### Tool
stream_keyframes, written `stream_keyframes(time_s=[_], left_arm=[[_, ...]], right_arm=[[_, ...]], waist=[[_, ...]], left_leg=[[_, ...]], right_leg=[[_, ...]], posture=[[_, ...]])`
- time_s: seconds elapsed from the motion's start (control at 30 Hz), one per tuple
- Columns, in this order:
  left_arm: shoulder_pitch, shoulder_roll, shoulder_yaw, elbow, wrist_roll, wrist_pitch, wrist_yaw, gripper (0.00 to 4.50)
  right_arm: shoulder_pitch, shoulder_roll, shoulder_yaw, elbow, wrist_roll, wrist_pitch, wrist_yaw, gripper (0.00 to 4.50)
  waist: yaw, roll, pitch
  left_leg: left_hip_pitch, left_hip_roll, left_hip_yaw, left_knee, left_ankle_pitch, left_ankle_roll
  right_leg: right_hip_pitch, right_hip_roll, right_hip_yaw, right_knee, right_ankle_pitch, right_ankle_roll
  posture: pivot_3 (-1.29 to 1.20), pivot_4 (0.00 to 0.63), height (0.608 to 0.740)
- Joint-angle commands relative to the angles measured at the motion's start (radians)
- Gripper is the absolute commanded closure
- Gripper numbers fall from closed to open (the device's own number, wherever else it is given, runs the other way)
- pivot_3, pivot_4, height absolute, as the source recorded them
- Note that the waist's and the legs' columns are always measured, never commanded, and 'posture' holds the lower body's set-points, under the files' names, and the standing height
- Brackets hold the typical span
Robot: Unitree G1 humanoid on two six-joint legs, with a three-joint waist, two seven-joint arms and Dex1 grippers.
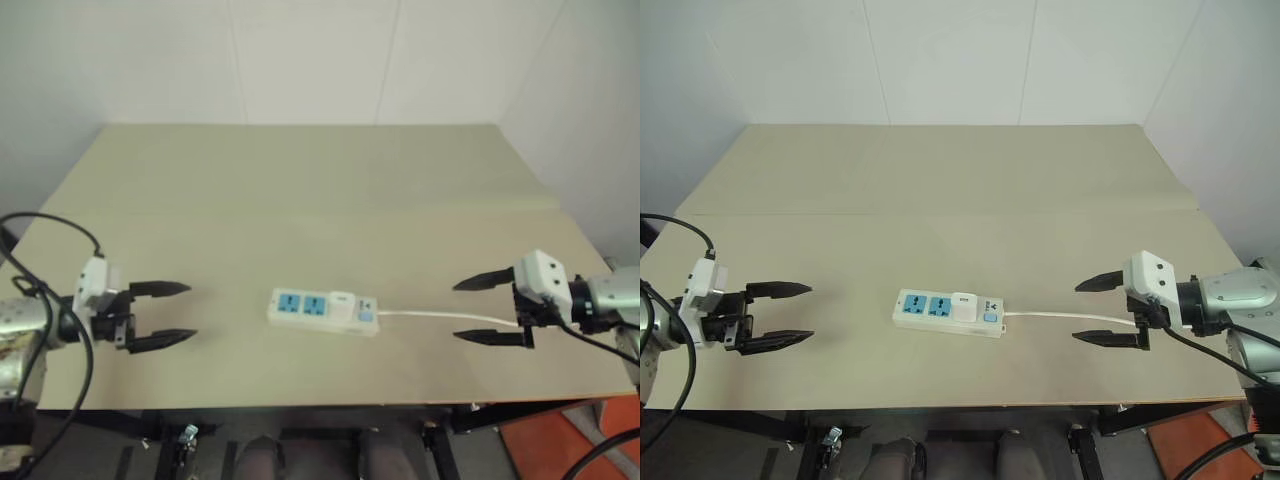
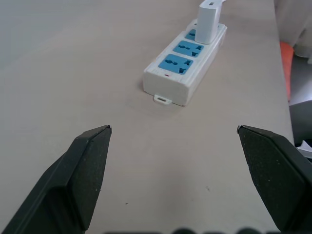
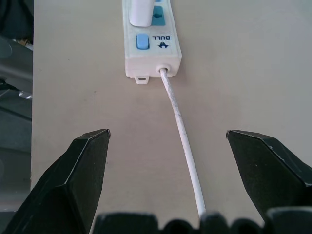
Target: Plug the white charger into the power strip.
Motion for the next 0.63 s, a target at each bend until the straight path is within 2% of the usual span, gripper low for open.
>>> stream_keyframes(time_s=[0.03,0.63], left_arm=[[-0.022,0.025,0.018,-0.009,-0.007,0.013,-0.003,0.00],[-0.081,0.054,0.020,0.068,0.001,-0.006,-0.058,0.00]], right_arm=[[0.013,-0.013,-0.043,-0.035,0.015,0.004,-0.018,0.04],[0.117,-0.004,-0.077,-0.194,0.054,0.096,-0.130,0.04]], waist=[[0.002,0.000,0.000],[0.002,0.000,0.000]], left_leg=[[0.000,0.000,0.000,0.000,0.000,0.000],[0.000,0.001,0.000,0.001,0.000,0.000]], right_leg=[[0.000,0.000,0.000,0.000,0.000,0.000],[0.000,0.001,0.000,0.000,0.000,0.000]], posture=[[0.00,0.150,0.740],[0.00,0.150,0.740]])
